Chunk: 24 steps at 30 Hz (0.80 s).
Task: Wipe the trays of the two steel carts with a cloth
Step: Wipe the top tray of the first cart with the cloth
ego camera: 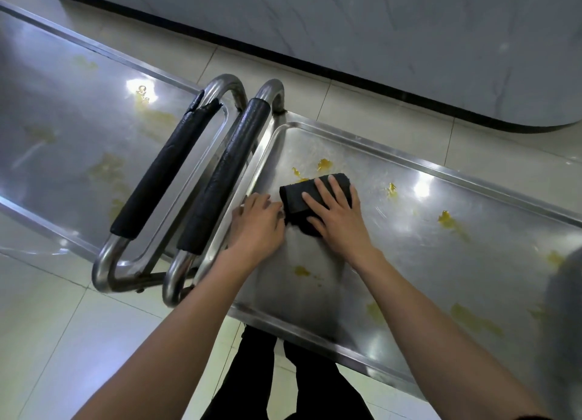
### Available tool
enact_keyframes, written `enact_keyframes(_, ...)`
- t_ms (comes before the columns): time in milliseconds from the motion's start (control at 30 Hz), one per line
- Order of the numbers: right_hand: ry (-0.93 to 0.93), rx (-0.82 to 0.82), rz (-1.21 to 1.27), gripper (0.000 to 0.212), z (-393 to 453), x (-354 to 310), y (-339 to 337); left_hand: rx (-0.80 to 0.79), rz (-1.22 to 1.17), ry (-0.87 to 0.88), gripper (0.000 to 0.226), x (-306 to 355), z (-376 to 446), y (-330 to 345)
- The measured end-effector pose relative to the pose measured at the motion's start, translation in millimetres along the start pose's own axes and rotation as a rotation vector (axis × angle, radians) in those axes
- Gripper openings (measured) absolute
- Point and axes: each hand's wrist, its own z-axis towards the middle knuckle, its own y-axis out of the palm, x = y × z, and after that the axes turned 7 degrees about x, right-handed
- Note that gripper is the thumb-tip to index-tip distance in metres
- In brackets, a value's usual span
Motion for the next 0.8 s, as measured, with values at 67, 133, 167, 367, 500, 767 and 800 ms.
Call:
enact_keyframes(67,0.07,0.048,-0.003,0.054,5.0,-4.9,5.8,-0.015,0.019,0.013,0.04,-2.0,3.6,-0.1)
enact_keyframes(133,0.197,0.095,0.039,0.053,15.0,-13.1,8.2,-0.03,0.03,0.026,0.043,-3.0,5.5,-0.9)
enact_keyframes(167,0.264,0.112,0.074,0.052,21.2,-17.9,8.7,-0.037,0.037,0.03,0.043,-3.0,4.9,-1.1)
enact_keyframes(367,0.392,0.118,0.262,0.061,43.8,-33.2,7.7,-0.054,0.062,0.032,0.034,-6.2,2.8,1.6)
enact_keyframes(500,0.265,0.171,0.086,0.048,46.4,-14.7,3.1,-0.016,0.052,0.044,0.036,-2.3,9.2,1.3)
enact_keyframes(767,0.15,0.131,-0.005,0.053,114.4,-1.3,-6.2,-0.034,0.081,0.085,0.04,3.1,15.8,2.9)
enact_keyframes(800,0.154,0.109,0.005,0.054,119.4,-1.9,-6.2,-0.036,0.079,0.086,0.041,3.1,16.3,3.4)
